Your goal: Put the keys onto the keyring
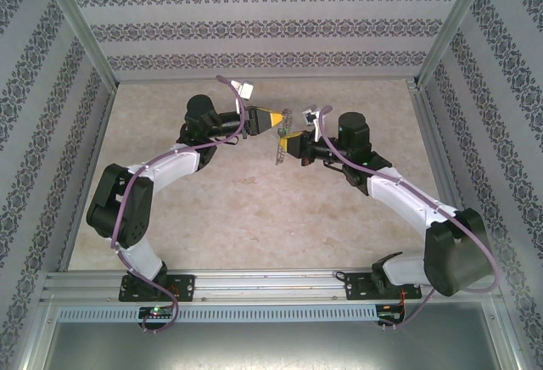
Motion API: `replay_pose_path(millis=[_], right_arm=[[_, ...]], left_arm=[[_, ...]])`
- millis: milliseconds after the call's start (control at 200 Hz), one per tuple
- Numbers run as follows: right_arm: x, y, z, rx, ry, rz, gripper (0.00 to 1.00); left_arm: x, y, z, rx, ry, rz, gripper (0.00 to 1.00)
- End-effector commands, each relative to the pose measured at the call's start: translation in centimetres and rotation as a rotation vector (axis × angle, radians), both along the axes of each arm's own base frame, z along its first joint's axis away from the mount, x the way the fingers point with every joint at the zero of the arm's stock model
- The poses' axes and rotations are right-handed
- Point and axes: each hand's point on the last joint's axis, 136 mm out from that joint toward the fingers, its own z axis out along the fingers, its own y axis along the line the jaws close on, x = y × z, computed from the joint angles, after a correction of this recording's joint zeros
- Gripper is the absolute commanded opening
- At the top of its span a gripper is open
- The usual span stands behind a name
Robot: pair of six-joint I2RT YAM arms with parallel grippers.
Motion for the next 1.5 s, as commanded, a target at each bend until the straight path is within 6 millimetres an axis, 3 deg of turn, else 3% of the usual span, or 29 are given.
replay_pose_path(millis=[0, 310, 789, 1494], right_arm=[[-0.2, -0.3, 1.2, -0.033, -0.044, -0.003, 0.0], [-0.4, -1.5, 0.5, -0.157, -0.038, -0.023, 0.0], [0.2, -2.5, 1.4, -0.223, -0.061, -0.059, 0.0], [0.8, -1.9, 1.5, -0.348, -0.09, -0.069, 0.0]], left_arm=[[-0.7, -0.1, 2.2, -0.035, -0.105, -0.025, 0.0], [-0.3, 0.3, 1.4, 0.001, -0.138, -0.012, 0.0], [-0.7, 0.7, 0.2, 0.134, -0.199, 0.032, 0.0], [-1.2, 0.8, 0.3, 0.149, -0.21, 0.023, 0.0]])
